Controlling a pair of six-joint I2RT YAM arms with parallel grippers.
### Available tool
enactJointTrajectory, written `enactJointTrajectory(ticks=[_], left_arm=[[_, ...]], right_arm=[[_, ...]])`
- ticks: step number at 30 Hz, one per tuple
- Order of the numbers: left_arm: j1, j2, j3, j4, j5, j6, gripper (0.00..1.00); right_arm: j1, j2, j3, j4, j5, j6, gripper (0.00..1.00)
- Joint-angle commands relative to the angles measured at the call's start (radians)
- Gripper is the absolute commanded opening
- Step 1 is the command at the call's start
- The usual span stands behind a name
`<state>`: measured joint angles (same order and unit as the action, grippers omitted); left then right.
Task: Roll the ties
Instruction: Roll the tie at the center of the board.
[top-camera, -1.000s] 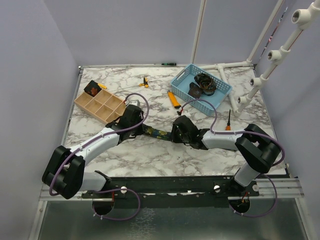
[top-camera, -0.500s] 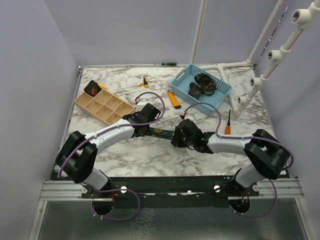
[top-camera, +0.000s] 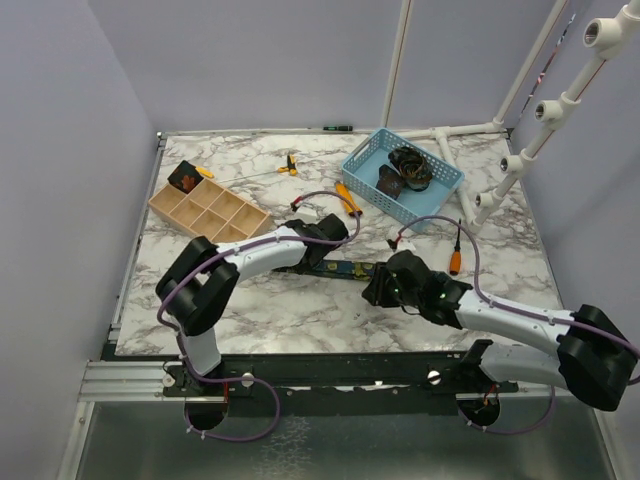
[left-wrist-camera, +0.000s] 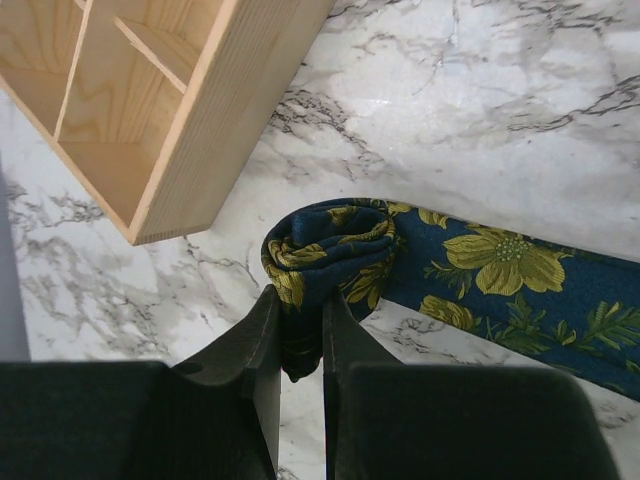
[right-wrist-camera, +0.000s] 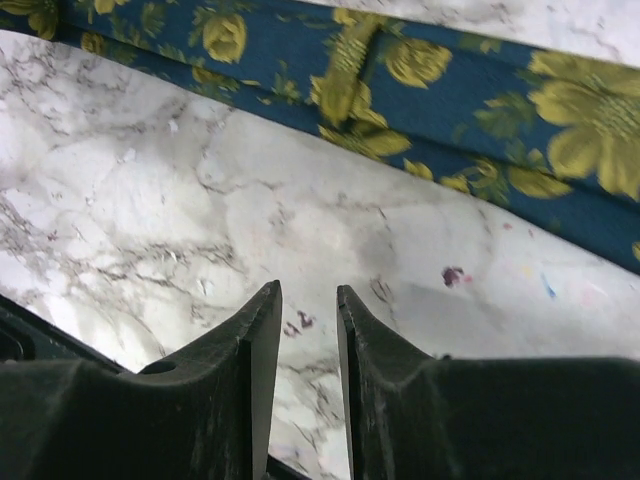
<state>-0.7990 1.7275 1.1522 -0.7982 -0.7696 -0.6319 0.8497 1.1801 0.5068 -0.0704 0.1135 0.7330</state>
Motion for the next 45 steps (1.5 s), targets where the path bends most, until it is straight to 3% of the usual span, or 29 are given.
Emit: enactJointTrajectory(ticks=[1, 9, 19, 24, 35, 41, 45], left_arm=[[-0.046, 0.105, 0.076, -0.169, -0.168, -0.081, 0.0], [-0.183, 0.338, 0.277, -0.443, -0.356, -0.312, 0.0], [-0.235, 0.456, 0.313, -0.343, -0.254, -0.265, 0.0], [-0.25, 0.458, 0.287, -0.279, -0.212, -0.232, 0.24], [-0.25, 0.371, 0.257, -0.161, -0.086, -0.144, 0.58], [-0.249, 0.309, 0.276, -0.154, -0.051, -0.101, 0.69], [-0.248, 0.255, 0.269, -0.154, -0.024, -0.077, 0.74]], right_arm=[[0.003, -0.106, -0.058, -0.086, -0.015, 0.027, 0.33], [0.004, -0.201, -0.13, -0.134, -0.006, 0.062, 0.32], [0.004, -0.281, -0.173, -0.167, -0.006, 0.077, 0.32], [0.004, -0.305, -0.178, -0.184, 0.0, 0.083, 0.32], [0.004, -0.343, -0.153, -0.23, 0.007, 0.094, 0.32], [0.004, -0.373, -0.148, -0.243, 0.006, 0.107, 0.34], [0.004, -0.367, -0.134, -0.231, -0.019, 0.1, 0.4]])
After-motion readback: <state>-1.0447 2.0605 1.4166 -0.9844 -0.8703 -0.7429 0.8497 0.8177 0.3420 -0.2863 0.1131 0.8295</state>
